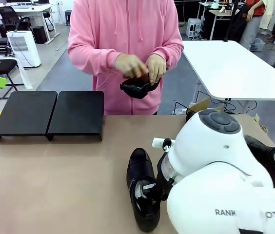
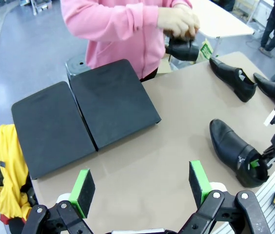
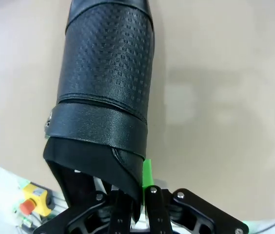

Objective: Organize the shoes by placing them on the stand.
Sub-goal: Pick up one Shoe and place it in the middle of the table.

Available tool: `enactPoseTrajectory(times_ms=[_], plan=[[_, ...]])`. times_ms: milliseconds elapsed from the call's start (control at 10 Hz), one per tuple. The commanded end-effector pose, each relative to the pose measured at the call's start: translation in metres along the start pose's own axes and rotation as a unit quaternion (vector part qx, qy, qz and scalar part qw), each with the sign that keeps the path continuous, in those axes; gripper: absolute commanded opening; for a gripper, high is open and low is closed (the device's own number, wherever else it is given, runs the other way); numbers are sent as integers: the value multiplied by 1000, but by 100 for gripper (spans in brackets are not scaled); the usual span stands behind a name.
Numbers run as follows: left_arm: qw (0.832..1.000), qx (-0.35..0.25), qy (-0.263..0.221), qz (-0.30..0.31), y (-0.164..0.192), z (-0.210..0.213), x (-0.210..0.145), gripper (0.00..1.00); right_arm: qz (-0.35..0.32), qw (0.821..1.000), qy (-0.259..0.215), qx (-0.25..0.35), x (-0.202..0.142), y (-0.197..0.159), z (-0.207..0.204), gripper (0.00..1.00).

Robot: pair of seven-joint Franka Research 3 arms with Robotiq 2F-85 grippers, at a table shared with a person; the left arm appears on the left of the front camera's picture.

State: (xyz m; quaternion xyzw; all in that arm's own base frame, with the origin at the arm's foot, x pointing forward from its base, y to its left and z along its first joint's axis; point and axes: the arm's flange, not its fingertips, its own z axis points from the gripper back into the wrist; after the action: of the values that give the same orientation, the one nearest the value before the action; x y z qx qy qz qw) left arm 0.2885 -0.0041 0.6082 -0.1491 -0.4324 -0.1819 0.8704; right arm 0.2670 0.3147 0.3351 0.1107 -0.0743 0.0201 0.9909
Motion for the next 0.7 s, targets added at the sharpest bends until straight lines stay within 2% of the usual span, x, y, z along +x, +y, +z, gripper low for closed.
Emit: enactPoseTrajectory(times_ms=[0, 100, 600], plan=[[1000, -4, -3, -3, 1, 2, 0, 100, 3, 1000, -13, 13, 2, -1, -5, 0], [1000, -4, -3, -3, 1, 2, 0, 100, 2, 1000, -10, 15, 3, 0, -6, 0], [1000, -4, -3, -3, 1, 2, 0, 100, -65, 997, -15, 29, 8, -14, 14, 96]])
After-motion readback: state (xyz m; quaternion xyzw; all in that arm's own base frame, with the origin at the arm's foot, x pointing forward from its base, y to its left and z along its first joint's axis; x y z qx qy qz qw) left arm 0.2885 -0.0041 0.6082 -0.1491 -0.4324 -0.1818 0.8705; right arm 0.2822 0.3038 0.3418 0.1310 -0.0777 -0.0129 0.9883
